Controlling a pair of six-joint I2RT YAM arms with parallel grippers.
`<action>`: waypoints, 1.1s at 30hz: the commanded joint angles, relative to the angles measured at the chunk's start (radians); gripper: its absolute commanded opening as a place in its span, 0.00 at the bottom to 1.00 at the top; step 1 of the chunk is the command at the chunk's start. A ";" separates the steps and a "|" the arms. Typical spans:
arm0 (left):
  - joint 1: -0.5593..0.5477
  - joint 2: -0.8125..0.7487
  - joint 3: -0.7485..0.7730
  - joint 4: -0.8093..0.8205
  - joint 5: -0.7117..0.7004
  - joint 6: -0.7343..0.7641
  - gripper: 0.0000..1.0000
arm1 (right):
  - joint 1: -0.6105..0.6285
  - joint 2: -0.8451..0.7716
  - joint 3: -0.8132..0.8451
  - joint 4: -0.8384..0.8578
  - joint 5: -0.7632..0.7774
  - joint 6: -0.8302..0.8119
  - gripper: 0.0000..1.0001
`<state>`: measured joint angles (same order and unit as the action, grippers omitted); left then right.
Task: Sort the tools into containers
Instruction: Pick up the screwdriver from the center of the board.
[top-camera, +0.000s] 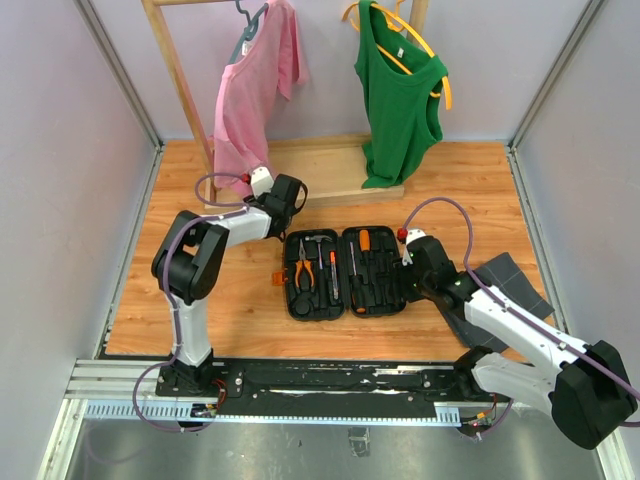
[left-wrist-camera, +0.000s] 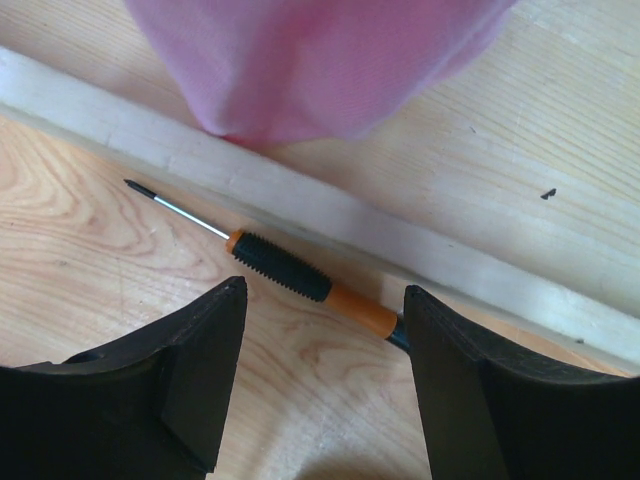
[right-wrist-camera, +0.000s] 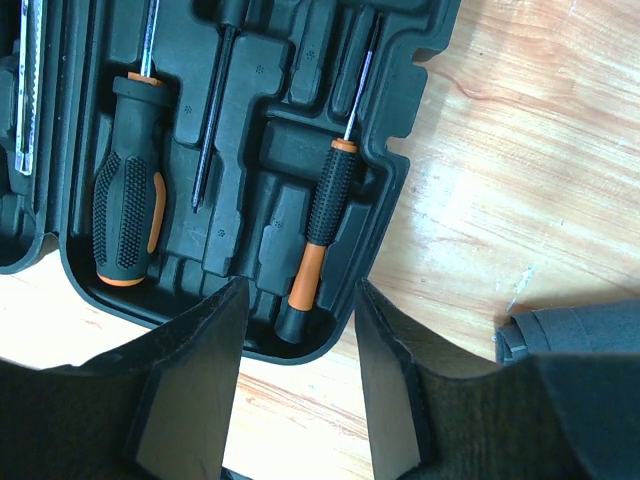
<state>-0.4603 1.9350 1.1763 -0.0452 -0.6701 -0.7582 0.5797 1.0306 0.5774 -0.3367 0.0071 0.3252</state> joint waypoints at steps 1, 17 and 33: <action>0.009 0.052 0.059 -0.047 -0.041 -0.018 0.68 | -0.015 -0.009 -0.017 0.003 0.003 -0.001 0.48; 0.009 0.119 0.108 -0.243 -0.032 -0.021 0.64 | -0.016 0.012 -0.019 0.023 -0.001 -0.005 0.48; 0.009 -0.115 -0.258 -0.146 0.038 -0.017 0.40 | -0.015 0.045 -0.012 0.046 -0.018 -0.002 0.48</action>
<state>-0.4595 1.8500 1.0176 -0.1272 -0.6708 -0.7685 0.5793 1.0683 0.5724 -0.3096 -0.0010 0.3248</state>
